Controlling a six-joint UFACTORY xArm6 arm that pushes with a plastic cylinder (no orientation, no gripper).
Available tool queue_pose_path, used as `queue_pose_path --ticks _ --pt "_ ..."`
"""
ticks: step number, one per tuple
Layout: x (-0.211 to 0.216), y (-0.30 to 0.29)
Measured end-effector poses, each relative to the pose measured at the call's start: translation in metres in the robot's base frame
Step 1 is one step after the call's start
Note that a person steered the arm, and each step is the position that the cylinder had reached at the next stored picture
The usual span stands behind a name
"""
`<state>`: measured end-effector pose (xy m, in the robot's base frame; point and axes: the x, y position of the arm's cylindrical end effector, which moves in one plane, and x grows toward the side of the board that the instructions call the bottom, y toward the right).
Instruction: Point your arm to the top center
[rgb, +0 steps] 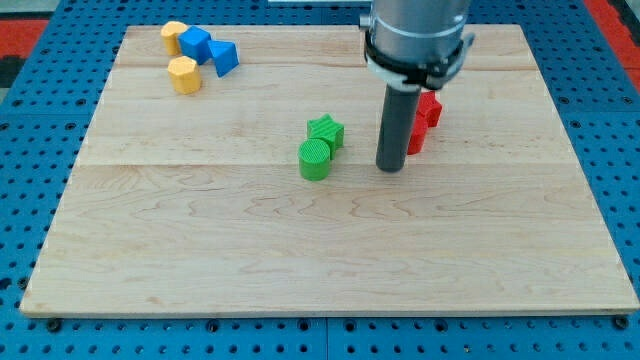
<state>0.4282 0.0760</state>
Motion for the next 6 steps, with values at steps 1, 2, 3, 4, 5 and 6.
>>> queue_pose_path --ticks 1,2,3,4,5,6 --pt "-0.039 0.010" --pt "-0.051 0.009" --pt "-0.099 -0.059" --pt "-0.172 -0.081" --pt "-0.235 -0.125" --pt "-0.236 -0.159"
